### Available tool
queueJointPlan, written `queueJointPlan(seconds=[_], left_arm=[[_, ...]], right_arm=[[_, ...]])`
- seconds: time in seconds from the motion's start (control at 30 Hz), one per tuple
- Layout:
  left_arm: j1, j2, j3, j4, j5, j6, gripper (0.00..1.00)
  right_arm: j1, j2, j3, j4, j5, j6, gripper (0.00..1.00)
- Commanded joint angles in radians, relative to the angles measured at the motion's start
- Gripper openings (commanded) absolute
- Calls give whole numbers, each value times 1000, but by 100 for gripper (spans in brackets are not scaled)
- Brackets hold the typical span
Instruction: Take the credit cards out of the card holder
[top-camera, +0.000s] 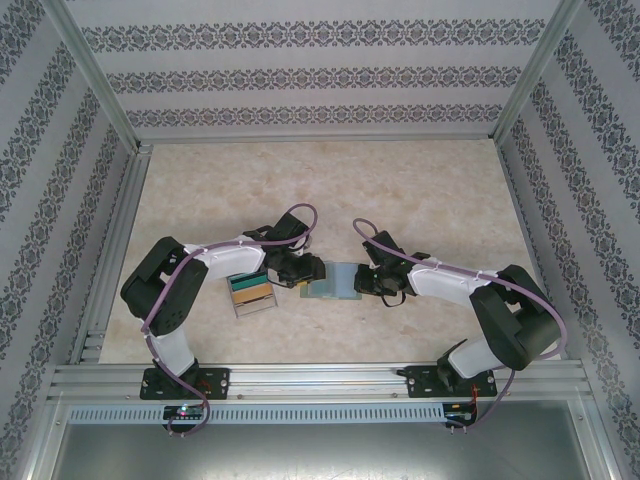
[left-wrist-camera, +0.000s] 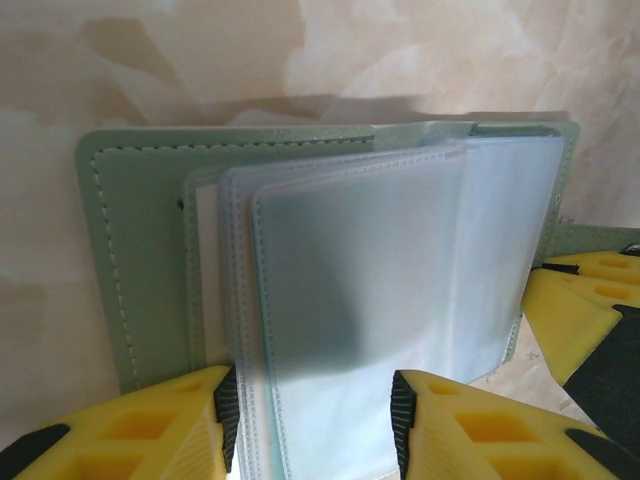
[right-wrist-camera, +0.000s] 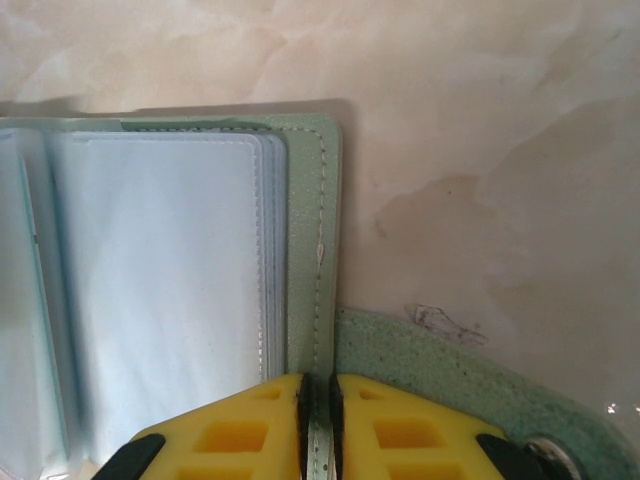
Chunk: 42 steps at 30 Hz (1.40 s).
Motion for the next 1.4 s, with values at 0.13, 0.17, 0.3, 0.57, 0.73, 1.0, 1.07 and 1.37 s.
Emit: queueJointPlan(seconds=[0.13, 0.17, 0.3, 0.57, 0.73, 1.0, 1.07, 1.37], left_arm=[[1, 9, -3, 67, 69, 7, 53], [0, 10, -3, 67, 72, 5, 55], [1, -4, 13, 23, 36, 24, 57], [0, -57, 57, -147, -147, 64, 55], [1, -47, 54, -109, -104, 58, 52], [1, -9, 36, -47, -34, 45, 50], [1, -3, 32, -44, -27, 44, 50], [0, 34, 38, -69, -38, 55, 50]], right_arm=[[8, 35, 0, -23, -28, 0, 18], [8, 36, 0, -23, -28, 0, 18], [7, 34, -1, -24, -28, 0, 18], [9, 39, -1, -21, -28, 2, 18], [10, 39, -1, -19, -28, 3, 18], [9, 40, -3, -20, -28, 4, 18], [10, 42, -3, -20, -28, 3, 18], [10, 48, 2, -18, -30, 2, 18]])
